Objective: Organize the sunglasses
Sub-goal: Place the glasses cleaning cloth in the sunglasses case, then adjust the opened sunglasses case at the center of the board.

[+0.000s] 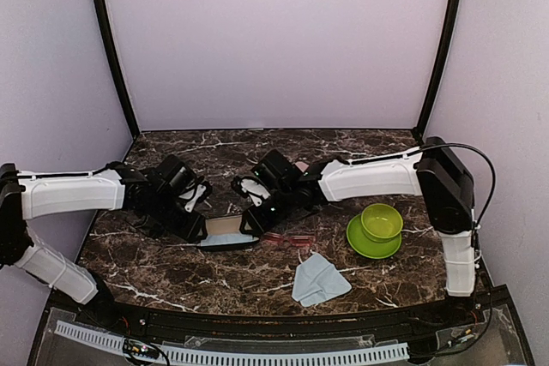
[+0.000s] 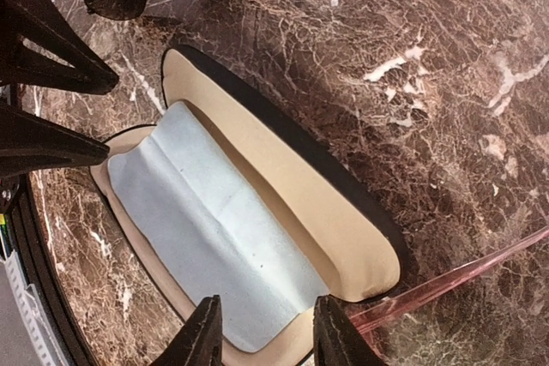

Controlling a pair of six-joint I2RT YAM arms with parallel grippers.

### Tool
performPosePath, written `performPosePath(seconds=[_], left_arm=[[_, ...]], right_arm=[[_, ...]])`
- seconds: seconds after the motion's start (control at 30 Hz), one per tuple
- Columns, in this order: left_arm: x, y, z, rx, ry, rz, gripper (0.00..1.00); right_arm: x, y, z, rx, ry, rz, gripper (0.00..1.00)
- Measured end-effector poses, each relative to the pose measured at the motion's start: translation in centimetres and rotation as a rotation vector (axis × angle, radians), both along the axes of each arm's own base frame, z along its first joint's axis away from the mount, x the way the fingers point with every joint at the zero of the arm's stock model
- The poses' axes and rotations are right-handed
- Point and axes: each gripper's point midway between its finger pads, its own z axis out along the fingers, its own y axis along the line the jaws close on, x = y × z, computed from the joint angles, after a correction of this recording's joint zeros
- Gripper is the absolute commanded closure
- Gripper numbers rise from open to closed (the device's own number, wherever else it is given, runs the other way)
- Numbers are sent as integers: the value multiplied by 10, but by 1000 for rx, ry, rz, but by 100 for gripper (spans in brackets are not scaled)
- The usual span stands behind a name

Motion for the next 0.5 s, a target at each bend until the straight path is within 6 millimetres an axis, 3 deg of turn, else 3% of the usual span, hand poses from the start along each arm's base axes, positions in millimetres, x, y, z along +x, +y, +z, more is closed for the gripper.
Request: performPosePath(seconds=[0.2, 0.5], left_arm=[[1, -1, 7, -24, -19, 15, 57], [-9, -5, 3, -88, -17, 28, 70]], right_arm=[[1, 2, 16, 30, -22, -1, 63], [-8, 6, 18, 35, -16, 16, 76]])
